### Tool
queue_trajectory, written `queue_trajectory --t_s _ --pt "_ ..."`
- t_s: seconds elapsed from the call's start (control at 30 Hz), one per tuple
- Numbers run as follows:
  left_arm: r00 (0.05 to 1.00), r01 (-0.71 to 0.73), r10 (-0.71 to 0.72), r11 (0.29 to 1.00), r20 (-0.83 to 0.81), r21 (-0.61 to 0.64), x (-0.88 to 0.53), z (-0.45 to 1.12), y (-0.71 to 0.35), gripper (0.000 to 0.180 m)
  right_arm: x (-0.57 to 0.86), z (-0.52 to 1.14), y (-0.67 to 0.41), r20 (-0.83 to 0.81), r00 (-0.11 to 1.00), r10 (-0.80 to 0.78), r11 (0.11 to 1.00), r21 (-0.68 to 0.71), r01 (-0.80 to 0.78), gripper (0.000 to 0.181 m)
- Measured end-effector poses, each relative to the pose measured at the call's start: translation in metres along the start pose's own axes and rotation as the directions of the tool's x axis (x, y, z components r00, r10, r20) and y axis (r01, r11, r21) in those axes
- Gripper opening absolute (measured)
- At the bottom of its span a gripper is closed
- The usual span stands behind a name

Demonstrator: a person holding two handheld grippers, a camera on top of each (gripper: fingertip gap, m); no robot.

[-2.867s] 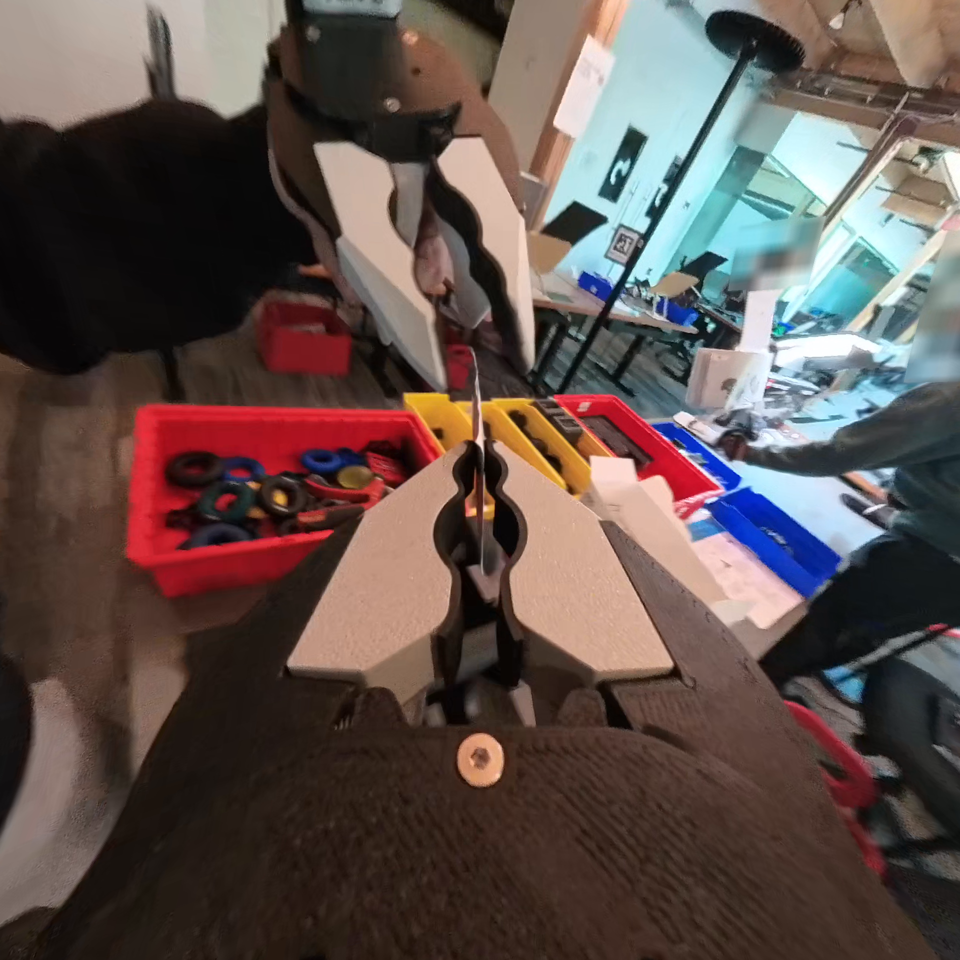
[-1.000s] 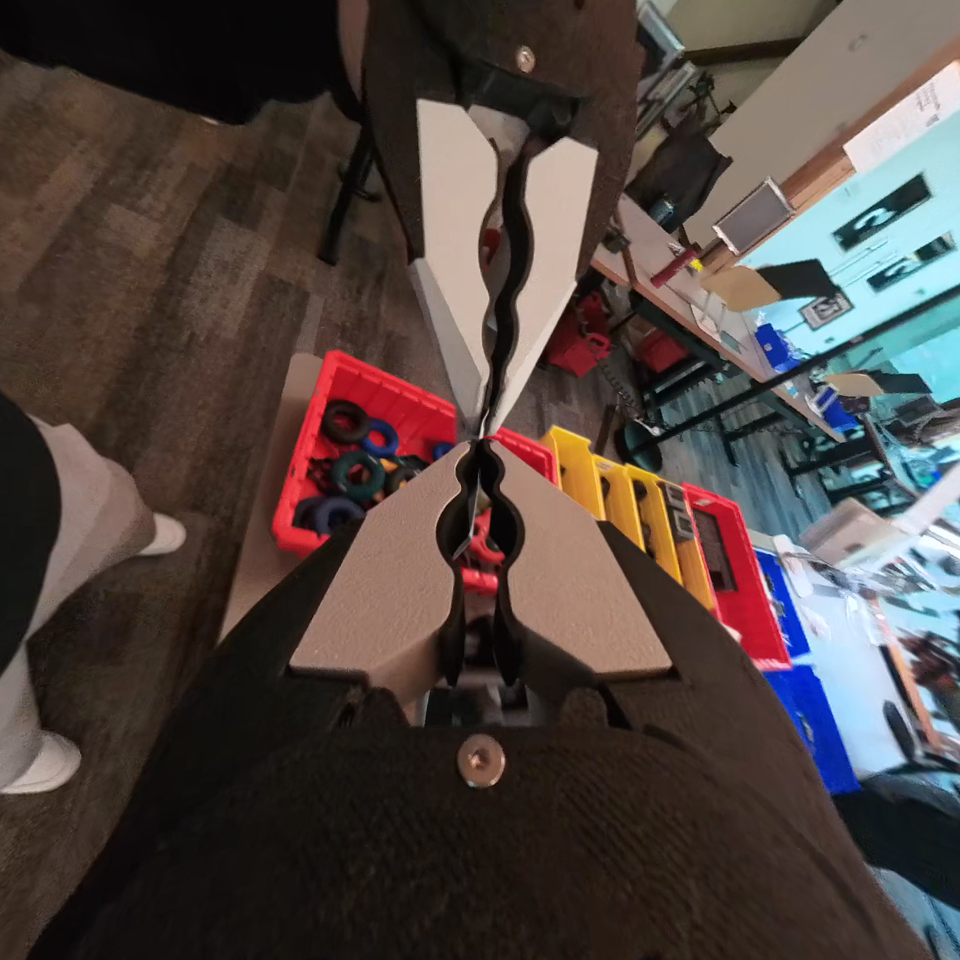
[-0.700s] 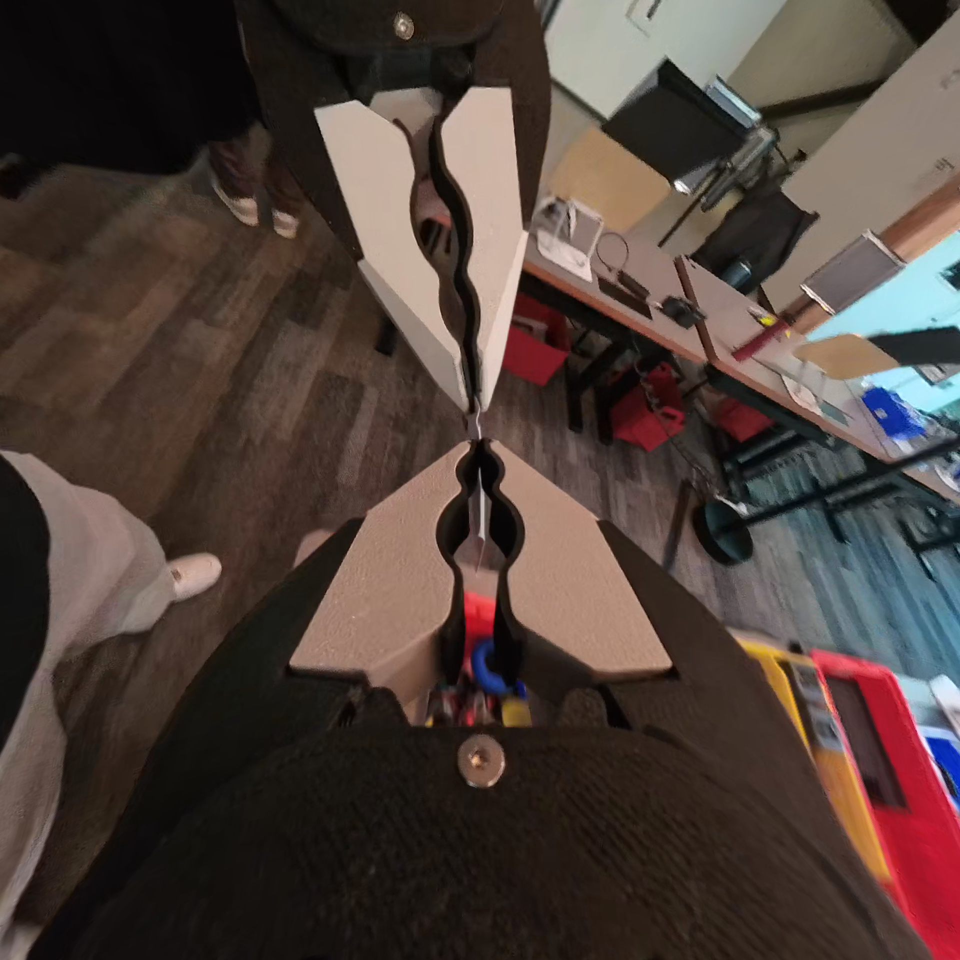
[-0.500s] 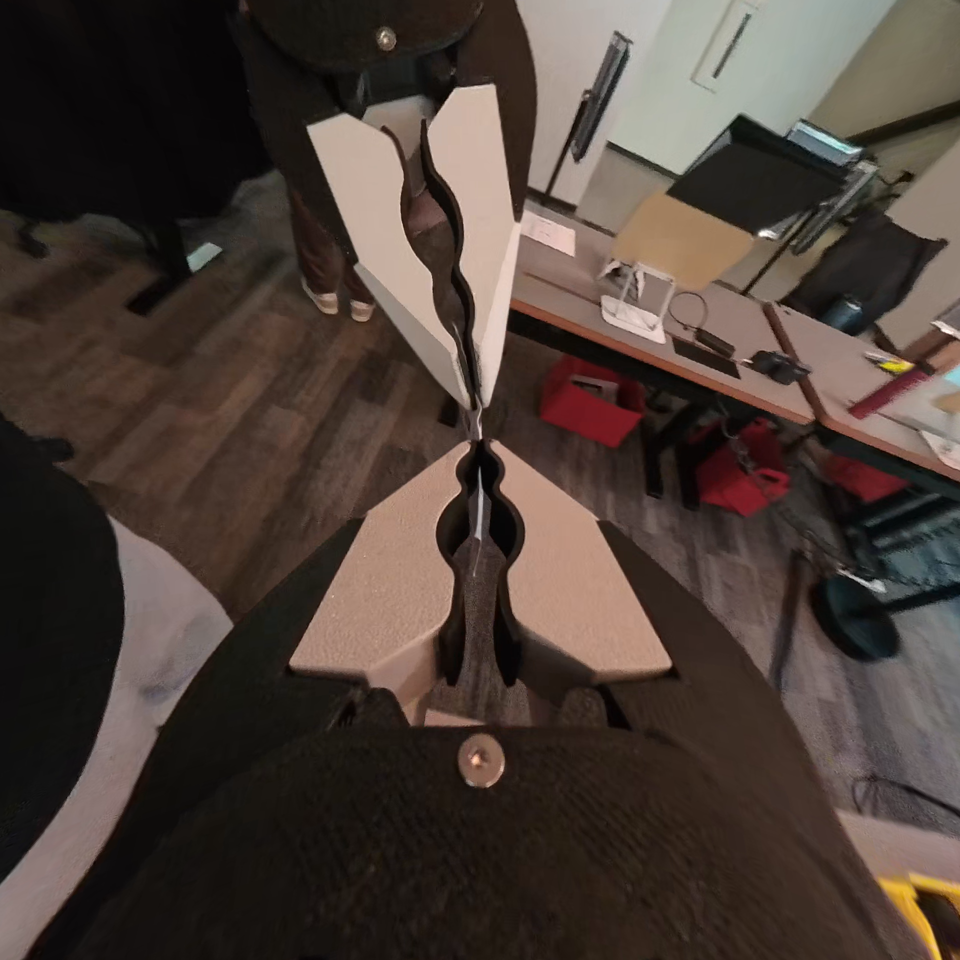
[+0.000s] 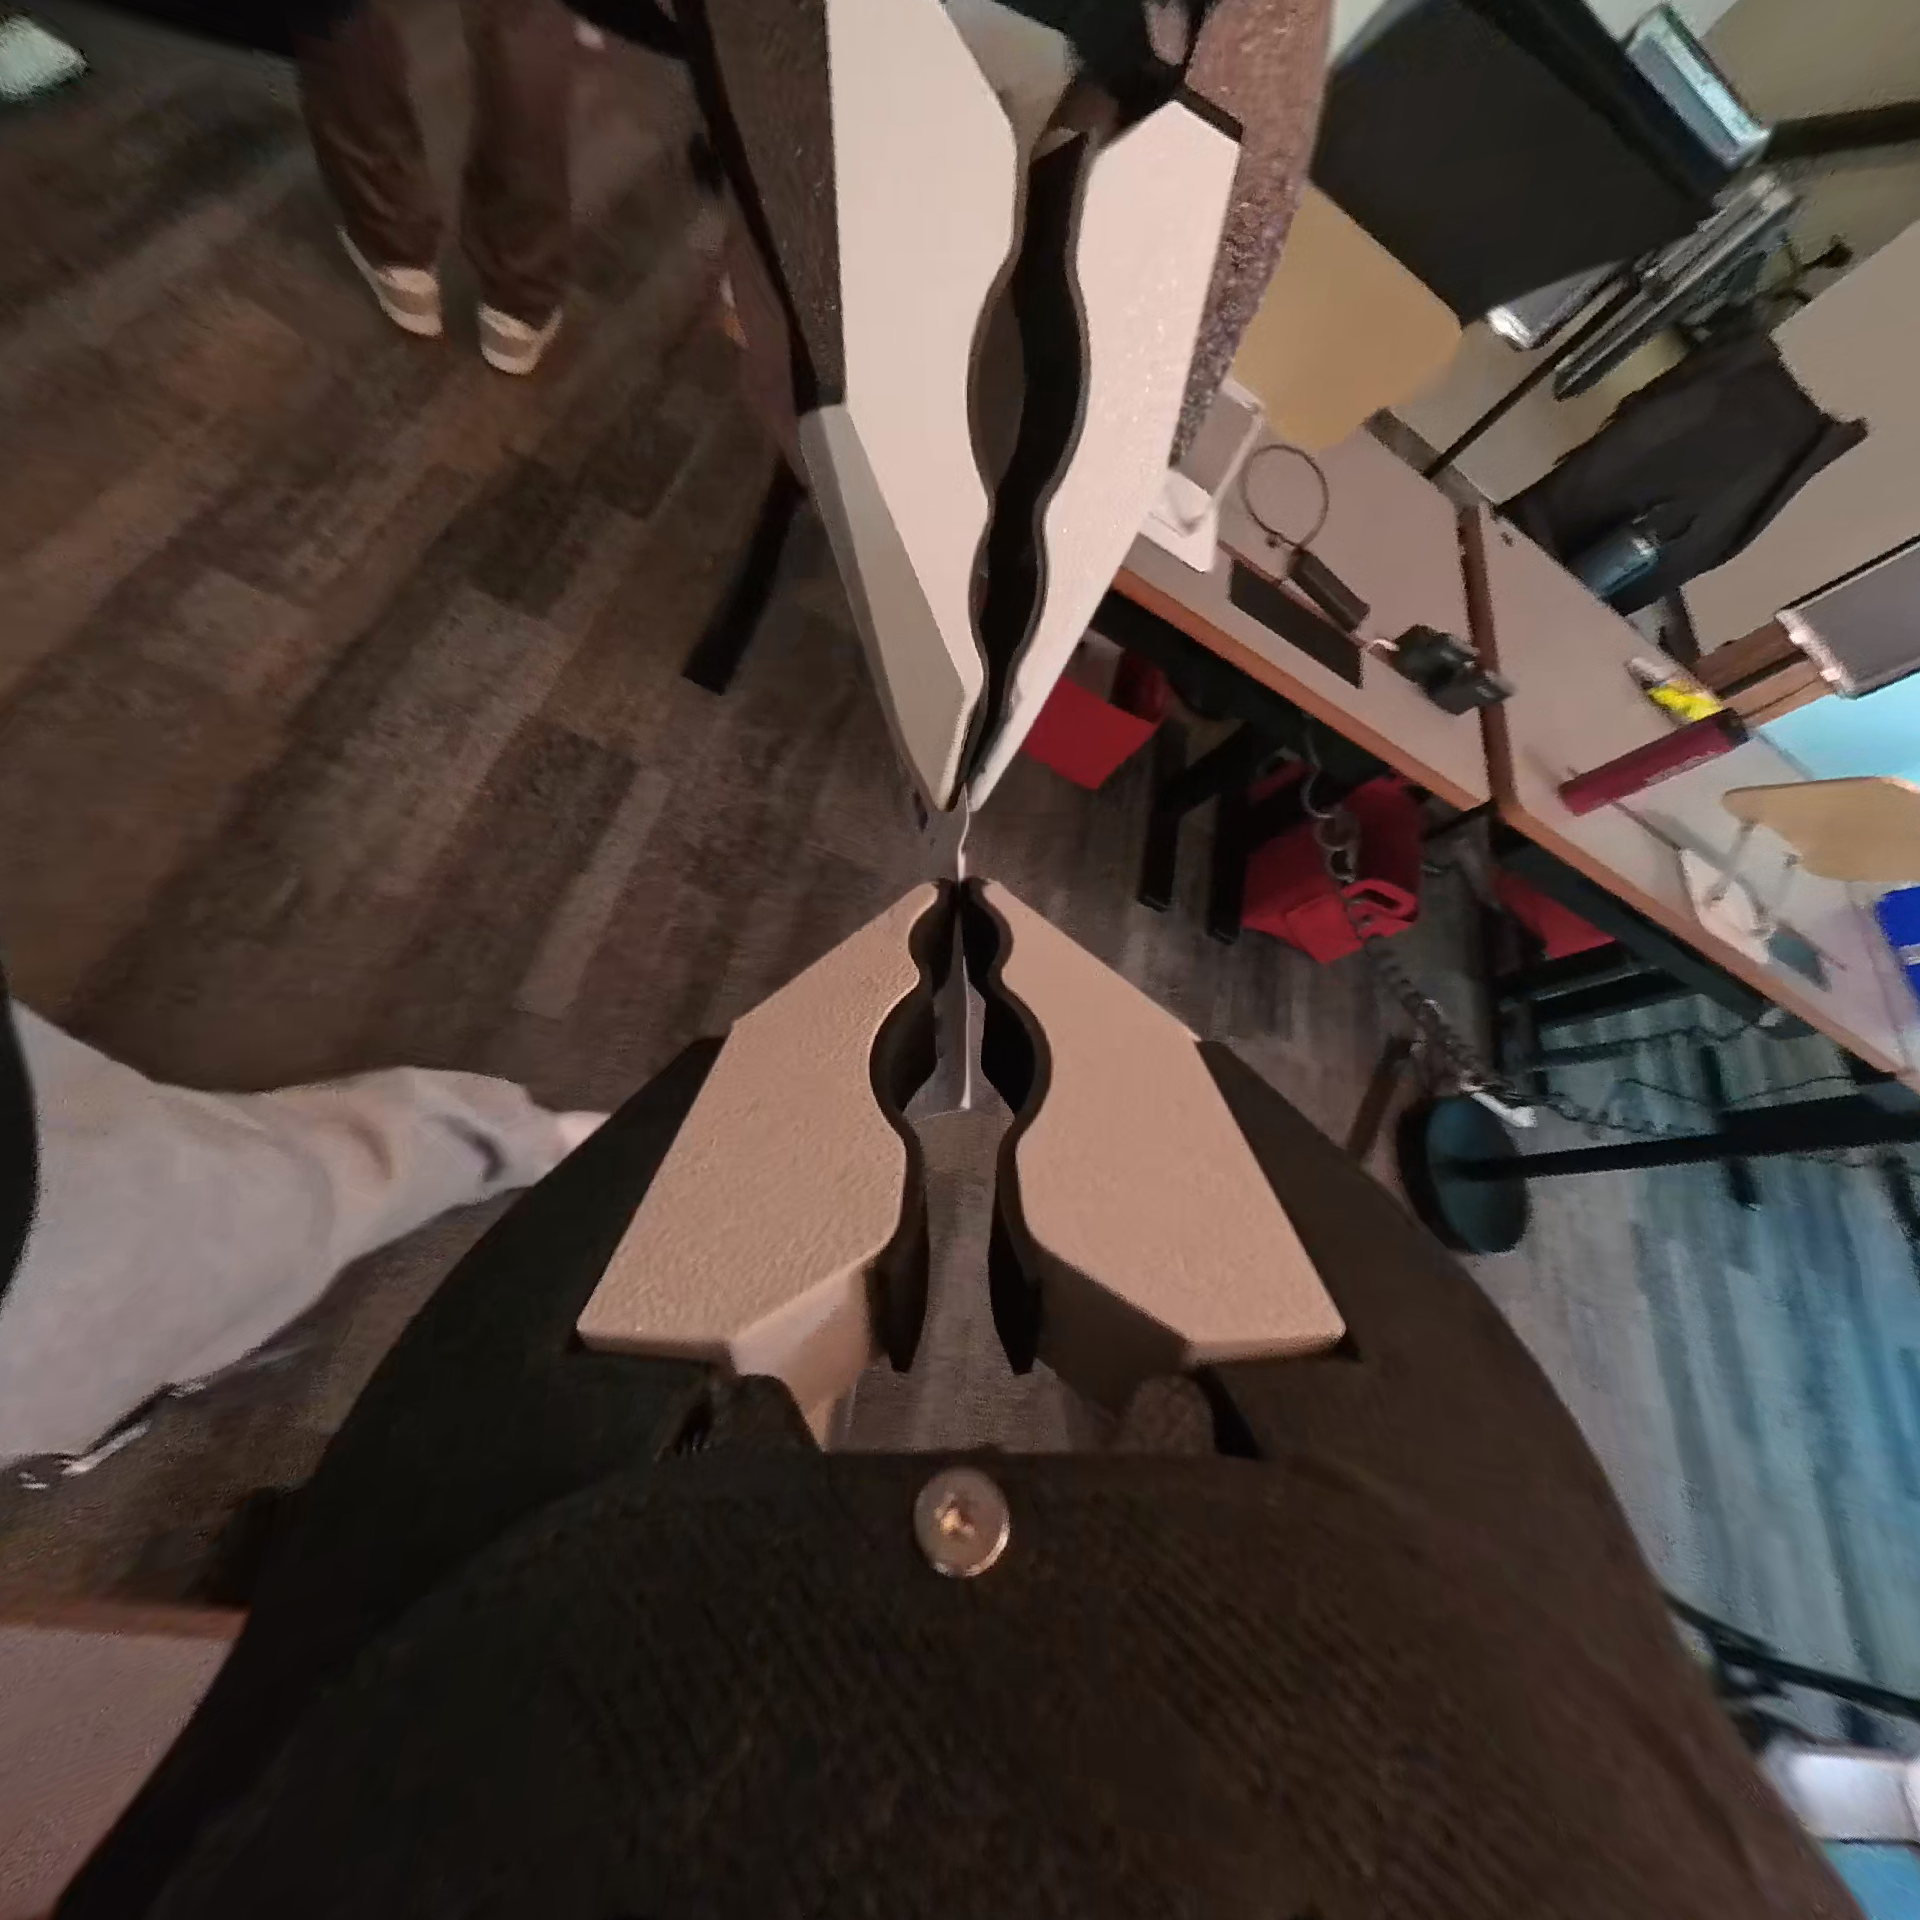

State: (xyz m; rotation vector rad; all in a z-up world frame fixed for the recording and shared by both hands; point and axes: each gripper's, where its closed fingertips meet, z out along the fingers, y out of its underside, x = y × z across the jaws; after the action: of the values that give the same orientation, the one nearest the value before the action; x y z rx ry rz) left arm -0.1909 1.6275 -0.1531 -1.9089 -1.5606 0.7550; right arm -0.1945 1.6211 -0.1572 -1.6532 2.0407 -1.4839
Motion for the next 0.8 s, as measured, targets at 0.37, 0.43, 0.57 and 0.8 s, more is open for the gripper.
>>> queue_trajectory --t_s 0.37,0.43,0.57,0.8 --pt "0.891 0.261 -0.216 0.963 -0.398 0.061 -0.266 0.08 -0.071 0.0 0.254 0.04 0.103 -0.375 0.912 -0.165 0.972 -0.219 0.086 0.0" --pt "0.863 0.208 -0.16 0.977 -0.479 0.048 -0.29 0.112 -0.094 0.0 0.283 0.025 0.134 -0.405 0.903 -0.141 0.959 -0.283 0.023 0.0" --pt "0.744 0.147 -0.073 0.988 -0.664 0.055 -0.328 0.173 -0.145 0.0 0.336 -0.012 0.193 -0.502 0.863 0.06 0.928 -0.291 -0.234 0.0" --pt "0.656 -0.049 0.145 0.987 -0.741 0.15 -0.427 0.258 -0.243 0.0 0.463 -0.068 0.279 -0.69 0.685 0.235 0.841 -0.209 -0.499 0.0"
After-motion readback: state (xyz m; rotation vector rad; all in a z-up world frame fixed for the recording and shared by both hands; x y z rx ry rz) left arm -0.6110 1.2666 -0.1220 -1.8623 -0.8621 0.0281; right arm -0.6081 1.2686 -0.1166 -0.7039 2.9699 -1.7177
